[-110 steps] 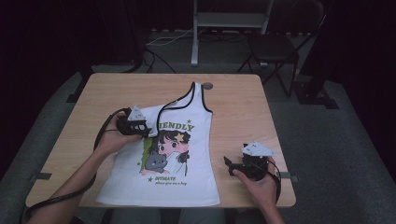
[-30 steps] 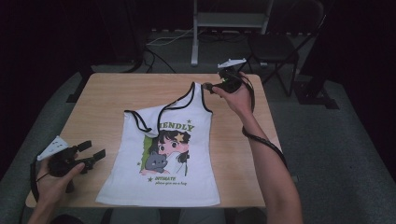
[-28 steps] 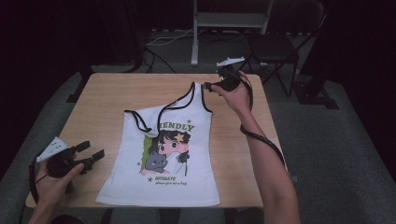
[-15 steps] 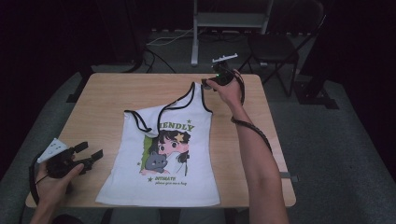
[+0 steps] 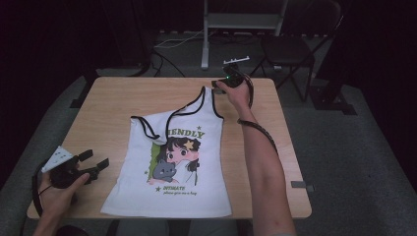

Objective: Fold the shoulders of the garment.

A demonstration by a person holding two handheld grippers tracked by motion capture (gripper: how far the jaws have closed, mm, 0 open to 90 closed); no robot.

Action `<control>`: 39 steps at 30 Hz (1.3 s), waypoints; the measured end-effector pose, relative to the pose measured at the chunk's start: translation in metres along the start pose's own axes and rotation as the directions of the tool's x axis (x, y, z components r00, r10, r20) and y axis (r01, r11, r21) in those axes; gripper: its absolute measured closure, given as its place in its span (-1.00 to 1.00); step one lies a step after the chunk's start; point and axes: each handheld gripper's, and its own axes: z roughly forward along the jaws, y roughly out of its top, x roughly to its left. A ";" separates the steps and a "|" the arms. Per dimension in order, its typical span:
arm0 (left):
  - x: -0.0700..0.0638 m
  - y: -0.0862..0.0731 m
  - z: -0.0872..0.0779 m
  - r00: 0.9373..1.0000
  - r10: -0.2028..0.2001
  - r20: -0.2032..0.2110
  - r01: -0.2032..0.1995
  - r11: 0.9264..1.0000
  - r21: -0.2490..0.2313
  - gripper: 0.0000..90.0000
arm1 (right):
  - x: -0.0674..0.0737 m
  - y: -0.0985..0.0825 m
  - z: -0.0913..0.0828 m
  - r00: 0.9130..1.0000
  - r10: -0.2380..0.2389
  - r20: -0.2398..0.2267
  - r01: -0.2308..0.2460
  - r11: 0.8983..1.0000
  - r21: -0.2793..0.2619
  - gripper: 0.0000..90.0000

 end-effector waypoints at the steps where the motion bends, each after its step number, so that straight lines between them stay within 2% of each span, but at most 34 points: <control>1: -0.001 0.000 0.001 1.000 0.001 0.000 -0.001 1.000 0.000 -0.52 | 0.001 0.002 0.002 1.000 -0.007 -0.001 0.007 1.000 0.005 -0.36; 10: -0.002 0.000 0.002 1.000 0.012 -0.001 -0.012 1.000 0.001 -0.52 | 0.002 0.002 0.024 1.000 -0.023 0.020 0.021 0.998 0.055 0.02; 22: 0.000 -0.002 0.001 1.000 0.011 -0.010 -0.011 1.000 -0.001 -0.52 | 0.008 -0.003 0.049 0.999 -0.041 0.017 0.039 0.996 0.086 0.12; 26: 0.000 -0.002 0.002 1.000 0.012 -0.009 -0.012 1.000 0.001 -0.52 | 0.006 -0.004 0.053 1.000 -0.013 0.015 0.011 0.996 0.084 0.19; 34: 0.001 -0.003 0.004 1.000 0.022 -0.009 -0.022 1.000 0.011 -0.52 | 0.001 -0.009 0.059 1.000 -0.009 0.020 0.008 0.996 0.090 0.28; 39: -0.001 -0.002 0.005 1.000 0.027 -0.007 -0.027 1.000 0.015 -0.52 | 0.002 -0.011 0.062 1.000 -0.005 -0.008 0.006 0.994 0.107 0.41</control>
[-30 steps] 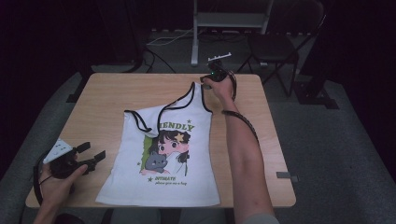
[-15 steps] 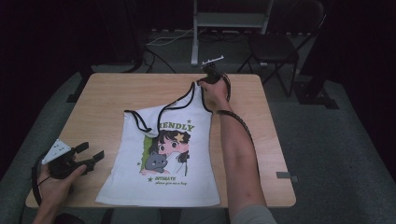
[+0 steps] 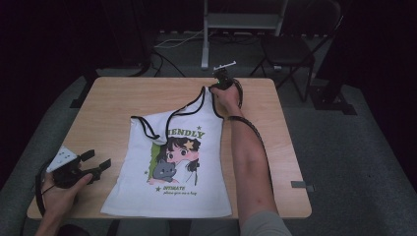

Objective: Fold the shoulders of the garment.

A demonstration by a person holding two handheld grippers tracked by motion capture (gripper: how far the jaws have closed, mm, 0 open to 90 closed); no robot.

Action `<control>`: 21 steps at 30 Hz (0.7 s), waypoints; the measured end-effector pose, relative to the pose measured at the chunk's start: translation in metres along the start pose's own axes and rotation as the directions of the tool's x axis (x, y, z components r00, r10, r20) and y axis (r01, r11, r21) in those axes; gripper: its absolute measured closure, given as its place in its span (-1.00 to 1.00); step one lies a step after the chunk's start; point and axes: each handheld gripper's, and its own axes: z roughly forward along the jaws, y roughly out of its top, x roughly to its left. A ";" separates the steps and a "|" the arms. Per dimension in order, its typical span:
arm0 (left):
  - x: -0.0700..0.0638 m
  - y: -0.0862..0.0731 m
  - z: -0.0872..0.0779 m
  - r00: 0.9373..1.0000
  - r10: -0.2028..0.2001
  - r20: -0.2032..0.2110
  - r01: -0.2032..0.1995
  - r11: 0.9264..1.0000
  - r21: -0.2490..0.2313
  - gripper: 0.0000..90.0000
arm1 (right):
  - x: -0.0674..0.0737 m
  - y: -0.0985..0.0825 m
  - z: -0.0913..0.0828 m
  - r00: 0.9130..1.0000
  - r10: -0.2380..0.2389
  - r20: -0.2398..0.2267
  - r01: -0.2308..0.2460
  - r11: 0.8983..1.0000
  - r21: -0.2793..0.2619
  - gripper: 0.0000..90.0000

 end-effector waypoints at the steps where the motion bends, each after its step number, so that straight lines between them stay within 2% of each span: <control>1: 0.000 0.000 0.000 1.000 0.000 0.001 0.000 1.000 0.000 -0.52 | 0.000 0.000 0.000 1.000 0.001 -0.003 -0.001 1.000 0.003 0.43; 2: 0.000 0.000 0.000 1.000 0.001 0.001 -0.001 1.000 0.000 -0.52 | 0.001 -0.001 0.002 1.000 -0.011 -0.001 0.011 1.000 0.004 0.46; 6: 0.000 0.000 0.000 1.000 0.000 0.002 0.000 1.000 -0.003 -0.52 | 0.002 -0.004 0.006 1.000 -0.008 -0.011 0.008 1.000 0.021 0.59; 13: 0.000 0.000 0.000 1.000 0.003 0.006 -0.003 1.000 -0.004 -0.52 | -0.001 -0.006 0.003 1.000 0.001 -0.002 -0.001 1.000 0.001 0.83; 21: 0.000 0.000 -0.001 1.000 0.007 0.005 -0.007 1.000 -0.002 -0.52 | 0.006 -0.002 -0.005 0.999 -0.019 -0.037 0.018 0.999 -0.028 0.88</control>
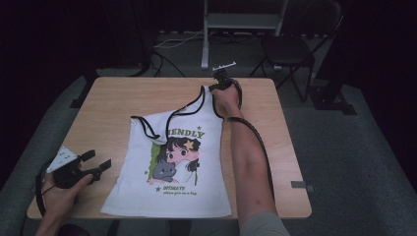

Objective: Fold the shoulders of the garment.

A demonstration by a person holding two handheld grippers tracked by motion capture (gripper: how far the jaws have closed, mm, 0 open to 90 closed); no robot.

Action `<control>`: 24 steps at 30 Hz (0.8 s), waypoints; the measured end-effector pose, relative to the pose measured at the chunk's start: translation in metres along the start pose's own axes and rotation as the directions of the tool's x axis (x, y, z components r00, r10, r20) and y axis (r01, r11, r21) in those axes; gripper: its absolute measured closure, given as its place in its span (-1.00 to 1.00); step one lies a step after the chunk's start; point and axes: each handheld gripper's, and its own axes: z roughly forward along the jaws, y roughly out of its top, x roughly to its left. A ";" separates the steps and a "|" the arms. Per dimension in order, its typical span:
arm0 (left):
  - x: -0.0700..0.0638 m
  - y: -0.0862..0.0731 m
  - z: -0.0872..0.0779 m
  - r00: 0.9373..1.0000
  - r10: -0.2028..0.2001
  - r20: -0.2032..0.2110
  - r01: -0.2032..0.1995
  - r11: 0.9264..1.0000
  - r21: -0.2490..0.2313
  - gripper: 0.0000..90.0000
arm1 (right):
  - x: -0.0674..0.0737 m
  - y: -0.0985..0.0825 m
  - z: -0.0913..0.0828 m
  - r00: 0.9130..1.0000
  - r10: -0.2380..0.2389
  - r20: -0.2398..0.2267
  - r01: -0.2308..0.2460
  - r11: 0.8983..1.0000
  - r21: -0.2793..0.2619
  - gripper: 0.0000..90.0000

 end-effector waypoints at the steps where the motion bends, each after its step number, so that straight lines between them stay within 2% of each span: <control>1: 0.000 0.000 0.000 1.000 0.000 0.000 0.000 1.000 0.001 -0.52 | 0.001 0.000 -0.001 1.000 -0.002 -0.003 0.002 1.000 -0.002 0.89; 7: 0.000 0.000 0.000 1.000 0.002 0.000 -0.002 1.000 0.000 -0.52 | 0.008 0.002 -0.009 0.999 -0.033 -0.042 0.032 0.999 -0.025 0.89; 19: 0.001 0.000 -0.001 1.000 0.003 0.003 -0.003 1.000 -0.004 -0.52 | 0.026 0.006 -0.027 0.993 -0.105 -0.053 0.103 0.994 -0.046 0.89; 24: 0.001 0.000 -0.001 1.000 0.009 0.003 -0.009 1.000 -0.004 -0.52 | 0.031 0.003 -0.036 0.992 -0.110 -0.067 0.106 0.992 -0.069 0.89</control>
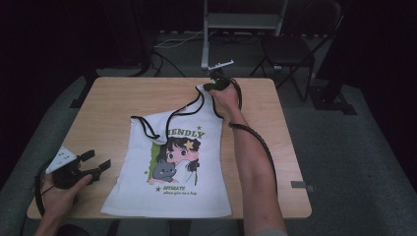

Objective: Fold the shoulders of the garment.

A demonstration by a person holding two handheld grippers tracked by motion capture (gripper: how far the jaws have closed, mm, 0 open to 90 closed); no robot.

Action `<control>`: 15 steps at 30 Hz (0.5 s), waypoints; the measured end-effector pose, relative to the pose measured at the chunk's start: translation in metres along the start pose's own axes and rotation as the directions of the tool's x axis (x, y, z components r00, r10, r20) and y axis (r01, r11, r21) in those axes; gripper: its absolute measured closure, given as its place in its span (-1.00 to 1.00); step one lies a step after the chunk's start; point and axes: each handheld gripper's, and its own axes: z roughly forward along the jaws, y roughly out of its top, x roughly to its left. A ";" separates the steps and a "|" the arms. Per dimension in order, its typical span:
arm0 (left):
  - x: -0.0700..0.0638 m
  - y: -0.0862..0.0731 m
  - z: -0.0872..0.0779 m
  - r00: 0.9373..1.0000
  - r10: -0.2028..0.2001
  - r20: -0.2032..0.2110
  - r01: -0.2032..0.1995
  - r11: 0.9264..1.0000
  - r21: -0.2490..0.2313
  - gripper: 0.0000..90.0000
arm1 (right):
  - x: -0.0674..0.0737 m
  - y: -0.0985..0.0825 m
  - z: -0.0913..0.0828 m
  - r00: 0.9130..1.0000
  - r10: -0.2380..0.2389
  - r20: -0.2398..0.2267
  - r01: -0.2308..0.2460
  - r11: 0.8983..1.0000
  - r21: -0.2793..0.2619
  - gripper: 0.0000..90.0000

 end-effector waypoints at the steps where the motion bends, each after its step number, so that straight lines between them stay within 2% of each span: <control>1: 0.000 0.000 0.000 1.000 0.001 0.001 -0.001 1.000 0.001 -0.52 | 0.002 -0.001 -0.002 1.000 -0.010 0.003 0.010 1.000 0.001 0.89; 9: -0.001 0.000 0.001 1.000 0.003 -0.001 -0.003 1.000 0.002 -0.52 | 0.016 0.000 -0.018 0.999 -0.049 -0.018 0.048 0.998 -0.033 0.89; 12: 0.000 0.000 0.001 1.000 0.002 -0.001 -0.002 1.000 0.002 -0.52 | 0.021 -0.002 -0.023 0.999 -0.041 -0.035 0.039 0.998 -0.051 0.89; 15: 0.000 0.000 0.001 1.000 0.003 -0.003 -0.003 1.000 0.003 -0.52 | 0.027 -0.006 -0.026 0.998 -0.053 -0.040 0.051 0.997 -0.055 0.89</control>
